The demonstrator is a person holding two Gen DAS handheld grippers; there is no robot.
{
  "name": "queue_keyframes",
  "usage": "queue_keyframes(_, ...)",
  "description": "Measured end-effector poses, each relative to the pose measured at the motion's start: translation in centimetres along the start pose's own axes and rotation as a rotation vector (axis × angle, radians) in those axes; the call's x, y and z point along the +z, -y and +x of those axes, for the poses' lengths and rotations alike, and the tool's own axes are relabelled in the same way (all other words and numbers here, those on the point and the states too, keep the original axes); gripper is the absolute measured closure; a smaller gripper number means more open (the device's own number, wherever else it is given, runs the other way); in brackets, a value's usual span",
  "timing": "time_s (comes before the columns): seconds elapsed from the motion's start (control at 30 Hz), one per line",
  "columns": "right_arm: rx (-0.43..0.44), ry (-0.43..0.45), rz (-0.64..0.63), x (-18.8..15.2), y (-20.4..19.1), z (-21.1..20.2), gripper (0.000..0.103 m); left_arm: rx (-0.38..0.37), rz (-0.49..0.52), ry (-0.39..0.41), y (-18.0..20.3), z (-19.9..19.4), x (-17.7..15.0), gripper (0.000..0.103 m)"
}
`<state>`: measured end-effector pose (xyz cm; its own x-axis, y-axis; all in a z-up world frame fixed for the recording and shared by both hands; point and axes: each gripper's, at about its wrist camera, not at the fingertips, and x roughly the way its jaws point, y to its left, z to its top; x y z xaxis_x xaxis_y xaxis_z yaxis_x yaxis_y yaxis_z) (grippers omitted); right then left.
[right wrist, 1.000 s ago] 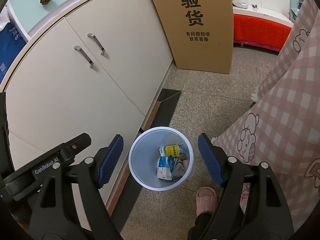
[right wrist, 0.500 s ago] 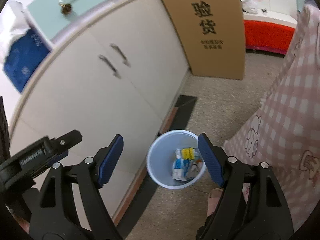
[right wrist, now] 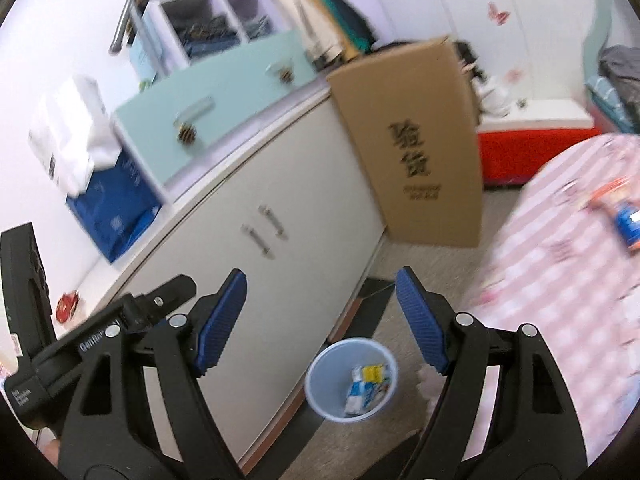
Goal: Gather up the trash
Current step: 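Move both tools back over the table, then grasp the orange-blue snack bag with the left tool while the right tool grasps the red string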
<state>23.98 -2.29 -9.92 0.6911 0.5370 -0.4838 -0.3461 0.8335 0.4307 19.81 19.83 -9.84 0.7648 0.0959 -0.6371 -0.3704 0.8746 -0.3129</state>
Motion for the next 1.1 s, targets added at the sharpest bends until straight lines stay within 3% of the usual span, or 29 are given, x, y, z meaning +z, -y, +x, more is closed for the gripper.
queue_keyframes(0.23,-0.163,0.073,0.044,3.4,8.9,-6.4,0.027,-0.142,0.154,-0.069,10.9,0.5,-1.9,0.024)
queue_keyframes(0.43,-0.274,0.065,0.119,3.9,16.6,-8.8,0.028,-0.231,0.273,-0.145,19.4,2.6,-4.8,0.024)
queue_keyframes(0.6,-0.344,-0.007,0.187,4.0,22.6,-8.8,0.049,-0.294,0.342,-0.227,25.3,5.5,-7.5,0.024)
queue_keyframes(0.73,-0.352,-0.060,0.222,3.8,25.2,-8.0,0.053,-0.317,0.363,-0.291,27.6,7.9,-9.2,0.024)
queue_keyframes(0.9,-0.337,-0.132,0.218,3.4,26.2,-6.0,0.058,-0.312,0.369,-0.302,29.6,9.9,-10.0,0.024)
queue_keyframes(1.1,-0.375,-0.168,0.178,3.1,26.2,-5.1,0.092,-0.308,0.381,-0.319,30.7,11.4,-10.4,0.028)
